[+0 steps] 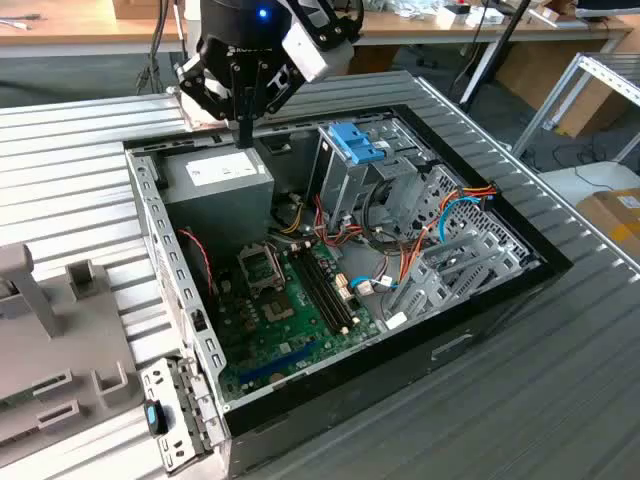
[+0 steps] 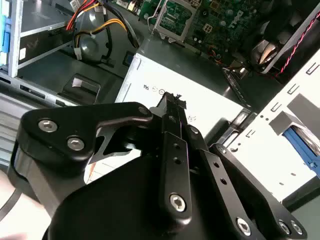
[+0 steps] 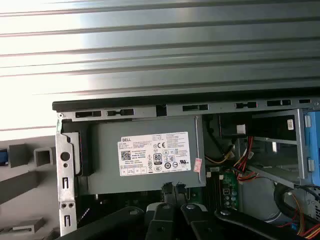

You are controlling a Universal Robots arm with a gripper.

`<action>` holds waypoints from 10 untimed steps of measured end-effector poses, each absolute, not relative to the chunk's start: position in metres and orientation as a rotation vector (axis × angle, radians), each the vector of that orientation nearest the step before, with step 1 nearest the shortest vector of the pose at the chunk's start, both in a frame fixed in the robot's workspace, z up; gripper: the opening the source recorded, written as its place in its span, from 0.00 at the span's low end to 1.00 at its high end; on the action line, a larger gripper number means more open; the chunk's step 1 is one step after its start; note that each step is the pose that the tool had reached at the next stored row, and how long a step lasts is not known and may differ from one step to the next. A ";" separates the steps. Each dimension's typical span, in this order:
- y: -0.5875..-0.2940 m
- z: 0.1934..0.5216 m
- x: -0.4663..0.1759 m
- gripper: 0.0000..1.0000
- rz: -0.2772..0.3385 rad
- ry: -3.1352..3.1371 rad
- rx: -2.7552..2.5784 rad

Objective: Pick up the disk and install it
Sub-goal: 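Reach for the disk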

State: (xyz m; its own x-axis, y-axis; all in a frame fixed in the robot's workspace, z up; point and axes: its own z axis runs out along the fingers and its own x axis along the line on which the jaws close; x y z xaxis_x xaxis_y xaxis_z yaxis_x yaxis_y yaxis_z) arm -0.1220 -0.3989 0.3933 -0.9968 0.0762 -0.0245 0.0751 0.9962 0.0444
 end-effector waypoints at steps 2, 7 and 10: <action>-0.399 0.393 -0.122 0.11 0.068 3.112 0.118; -0.399 0.393 -0.122 0.11 0.068 3.113 0.118; -0.399 0.393 -0.122 0.11 0.068 3.112 0.118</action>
